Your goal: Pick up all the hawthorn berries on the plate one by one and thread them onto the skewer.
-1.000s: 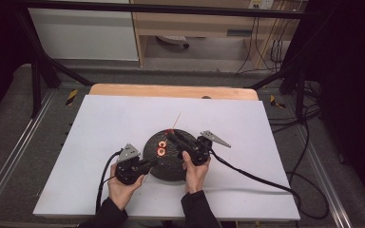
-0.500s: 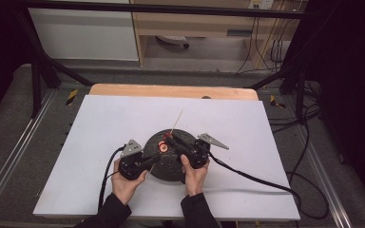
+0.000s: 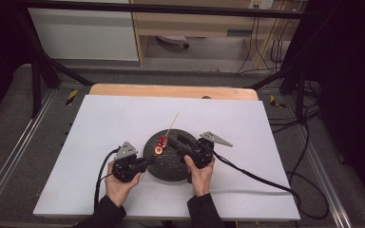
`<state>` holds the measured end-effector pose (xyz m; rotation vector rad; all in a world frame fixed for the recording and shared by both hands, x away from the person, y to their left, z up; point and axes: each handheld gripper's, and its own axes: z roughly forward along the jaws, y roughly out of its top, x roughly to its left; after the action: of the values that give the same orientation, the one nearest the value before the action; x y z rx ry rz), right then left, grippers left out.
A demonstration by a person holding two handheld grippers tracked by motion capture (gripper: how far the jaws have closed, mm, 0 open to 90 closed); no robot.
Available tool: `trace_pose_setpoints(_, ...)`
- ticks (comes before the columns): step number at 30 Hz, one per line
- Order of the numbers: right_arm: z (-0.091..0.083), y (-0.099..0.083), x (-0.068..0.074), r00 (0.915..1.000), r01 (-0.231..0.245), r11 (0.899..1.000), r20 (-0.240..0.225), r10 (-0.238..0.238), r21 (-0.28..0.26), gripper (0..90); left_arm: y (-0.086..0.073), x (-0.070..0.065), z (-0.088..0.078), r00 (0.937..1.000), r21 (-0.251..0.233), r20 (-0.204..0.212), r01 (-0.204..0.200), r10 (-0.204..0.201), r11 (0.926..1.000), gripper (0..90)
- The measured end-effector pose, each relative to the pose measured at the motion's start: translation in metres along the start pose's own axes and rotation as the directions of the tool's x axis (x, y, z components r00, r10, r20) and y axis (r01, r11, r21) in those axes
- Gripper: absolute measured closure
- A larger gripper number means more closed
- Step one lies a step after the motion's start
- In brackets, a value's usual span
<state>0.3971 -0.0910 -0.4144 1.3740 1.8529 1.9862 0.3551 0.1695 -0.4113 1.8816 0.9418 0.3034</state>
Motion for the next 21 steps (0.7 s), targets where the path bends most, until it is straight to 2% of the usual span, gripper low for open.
trace_pose_setpoints(5,-0.005,0.002,-0.006,0.9961,0.073,0.994,0.042,-0.077,0.087,25.4,-0.006,0.009,-0.013,0.9991,0.031,-0.013,-0.04,0.04,0.9987,88.7)
trace_pose_setpoints(8,-0.006,0.003,-0.009,0.9912,0.106,0.982,0.063,-0.117,0.156,18.0,-0.011,0.014,-0.022,0.9986,0.049,-0.018,-0.048,0.049,0.9976,88.7)
trace_pose_setpoints(12,-0.006,0.003,-0.013,0.9818,0.152,0.957,0.074,-0.175,0.247,11.1,-0.018,0.022,-0.032,0.9975,0.07,-0.036,-0.058,0.061,0.9959,88.7)
trace_pose_setpoints(18,-0.004,-0.002,-0.015,0.9785,0.168,0.929,0.059,-0.198,0.329,7.2,-0.027,0.03,-0.04,0.9978,0.089,-0.032,-0.055,0.058,0.9945,88.7)
trace_pose_setpoints(21,-0.002,-0.004,-0.015,0.9717,0.187,0.905,0.063,-0.228,0.383,5.4,-0.03,0.032,-0.045,0.9977,0.09,-0.03,-0.057,0.06,0.9943,88.7)
